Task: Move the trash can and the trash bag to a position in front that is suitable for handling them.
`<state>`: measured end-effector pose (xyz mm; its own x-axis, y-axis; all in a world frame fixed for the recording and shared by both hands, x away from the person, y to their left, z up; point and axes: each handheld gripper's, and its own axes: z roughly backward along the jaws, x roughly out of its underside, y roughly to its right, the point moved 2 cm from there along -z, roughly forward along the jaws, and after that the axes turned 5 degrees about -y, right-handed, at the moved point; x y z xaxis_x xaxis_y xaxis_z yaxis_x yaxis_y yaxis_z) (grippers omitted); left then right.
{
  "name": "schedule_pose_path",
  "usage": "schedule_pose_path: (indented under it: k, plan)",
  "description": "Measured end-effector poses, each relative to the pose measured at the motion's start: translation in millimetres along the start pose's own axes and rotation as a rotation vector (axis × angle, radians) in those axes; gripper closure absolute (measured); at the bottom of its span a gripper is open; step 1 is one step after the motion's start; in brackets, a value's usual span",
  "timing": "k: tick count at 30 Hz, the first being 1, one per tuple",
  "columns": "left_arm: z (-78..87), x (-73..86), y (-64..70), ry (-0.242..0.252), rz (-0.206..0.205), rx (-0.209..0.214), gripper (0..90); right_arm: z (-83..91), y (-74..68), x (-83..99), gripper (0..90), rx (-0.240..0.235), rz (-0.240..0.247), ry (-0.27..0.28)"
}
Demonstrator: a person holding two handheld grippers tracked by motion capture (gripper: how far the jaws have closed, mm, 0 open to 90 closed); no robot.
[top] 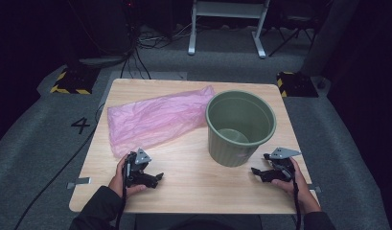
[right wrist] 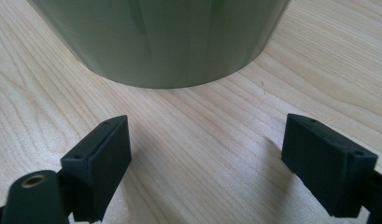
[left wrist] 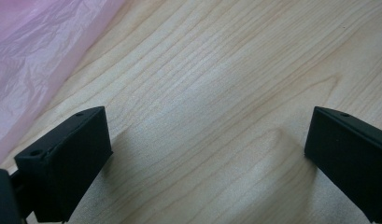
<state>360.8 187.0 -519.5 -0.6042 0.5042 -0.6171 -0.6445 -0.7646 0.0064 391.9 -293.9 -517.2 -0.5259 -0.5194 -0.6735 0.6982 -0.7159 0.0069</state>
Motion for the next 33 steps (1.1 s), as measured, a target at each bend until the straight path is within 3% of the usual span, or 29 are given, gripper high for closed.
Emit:
schedule_pose_path:
  k: [2,9,12,14,16,18,25,33]
  plan:
    - [-0.5,-0.7,0.5,-0.002,0.005,-0.003,0.3,0.0,0.0,0.0,15.8,0.000,0.000,0.000]
    - [0.2,-4.2,0.8,-0.013,-0.042,0.021,2.8,0.0,0.0,0.0,15.8,0.001,-0.001,0.000]
    - [2.6,-6.4,1.8,0.016,-0.077,0.022,19.0,0.0,0.0,0.0,15.7,0.002,-0.001,0.000]
    - [1.3,-8.8,1.7,0.008,-0.079,0.009,14.7,0.0,-0.1,0.0,15.7,0.002,-0.002,0.000]
    - [0.5,-11.5,2.0,0.006,-0.094,0.012,18.9,0.0,-0.1,0.0,15.7,0.003,-0.002,0.000]
    - [0.5,-14.8,2.8,0.015,-0.100,0.019,15.3,0.0,-0.1,0.0,15.7,0.003,-0.002,0.000]
    - [1.1,-31.6,6.3,0.046,-0.121,0.028,16.2,0.0,-0.1,0.0,15.7,0.003,-0.003,0.000]
    - [1.7,-53.8,3.0,0.083,-0.111,0.023,16.4,0.2,-0.1,0.2,15.8,0.007,-0.006,0.000]
